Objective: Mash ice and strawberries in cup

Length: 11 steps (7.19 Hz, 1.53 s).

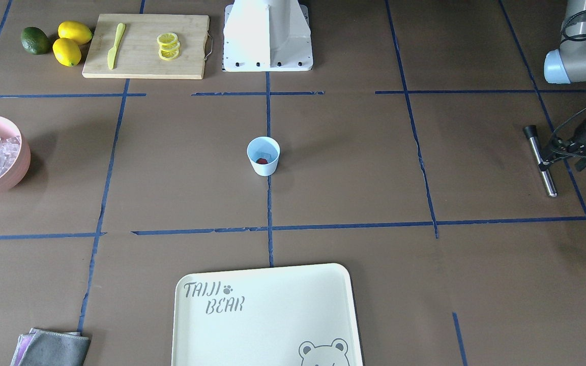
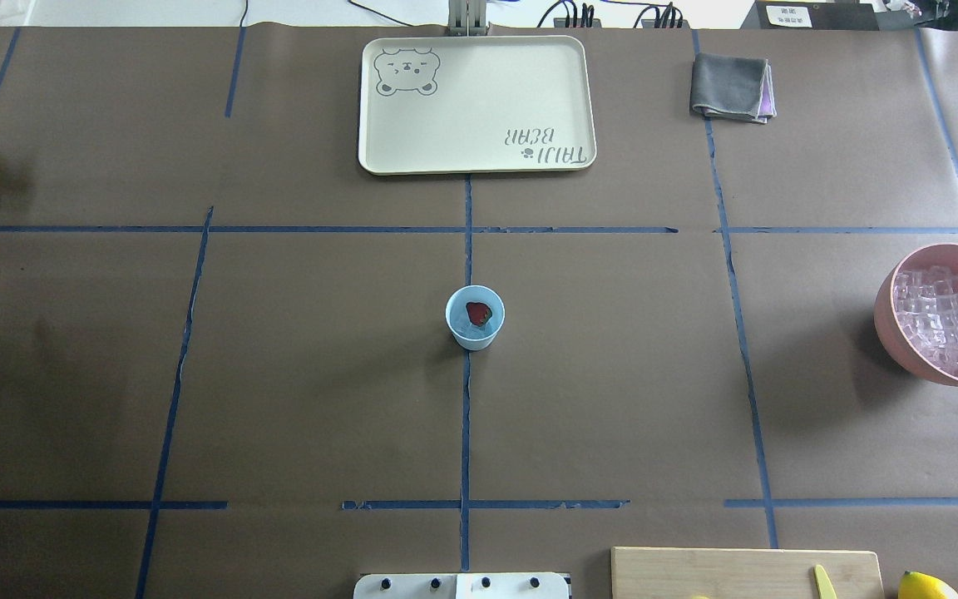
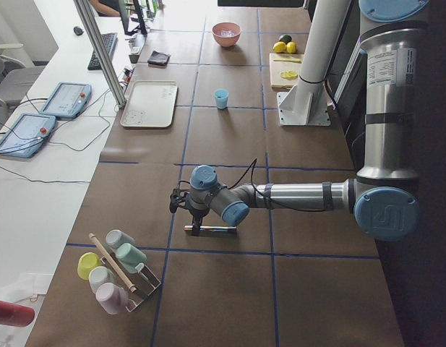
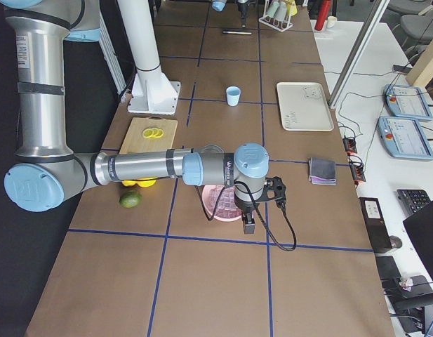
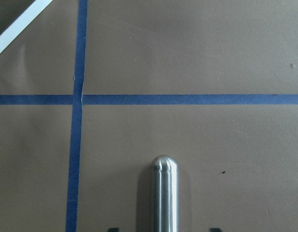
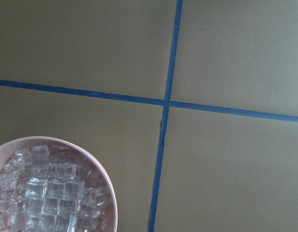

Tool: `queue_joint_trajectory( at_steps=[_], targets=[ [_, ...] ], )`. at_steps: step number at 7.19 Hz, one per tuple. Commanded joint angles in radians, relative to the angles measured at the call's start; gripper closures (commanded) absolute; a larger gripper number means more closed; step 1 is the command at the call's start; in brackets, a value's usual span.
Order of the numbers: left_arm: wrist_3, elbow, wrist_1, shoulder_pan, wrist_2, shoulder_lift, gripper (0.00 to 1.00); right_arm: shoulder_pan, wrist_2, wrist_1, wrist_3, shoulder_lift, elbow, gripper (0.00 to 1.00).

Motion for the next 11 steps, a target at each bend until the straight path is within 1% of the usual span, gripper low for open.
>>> queue_joint_trajectory(
  at_steps=[1, 2, 3, 4, 5, 6, 7, 8, 11],
  targets=[
    [0.239, -0.03, 0.158, -0.104, -0.075, -0.004, 0.0, 0.001, 0.001, -0.001, 0.0, 0.0, -0.001, 0.01],
    [0.361, -0.065, 0.287, -0.166, -0.108, -0.007, 0.0, 0.001, 0.001, -0.001, 0.003, -0.002, -0.002, 0.01],
    [0.463, -0.1, 0.402, -0.22, -0.113, -0.012, 0.0, 0.001, 0.001, -0.001, 0.003, -0.003, -0.004, 0.01],
    [0.532, -0.136, 0.497, -0.255, -0.139, -0.012, 0.0, 0.001, 0.002, -0.001, 0.003, -0.003, -0.004, 0.01],
    [0.621, -0.175, 0.609, -0.321, -0.174, -0.012, 0.0, 0.001, 0.002, -0.001, 0.003, -0.003, -0.004, 0.01],
    [0.692, -0.211, 0.716, -0.362, -0.179, -0.012, 0.0, 0.001, 0.002, -0.001, 0.003, -0.003, -0.007, 0.01],
    [0.702, -0.226, 0.799, -0.399, -0.178, -0.013, 0.0, 0.001, 0.002, -0.001, 0.002, -0.003, -0.01, 0.01],
    [0.7, -0.225, 0.818, -0.421, -0.176, -0.025, 0.0, 0.001, 0.002, -0.001, 0.002, -0.003, -0.013, 0.01],
    [0.694, -0.2, 0.819, -0.426, -0.178, -0.018, 0.0, 0.001, 0.004, -0.001, -0.003, -0.003, -0.03, 0.01]
  ],
)
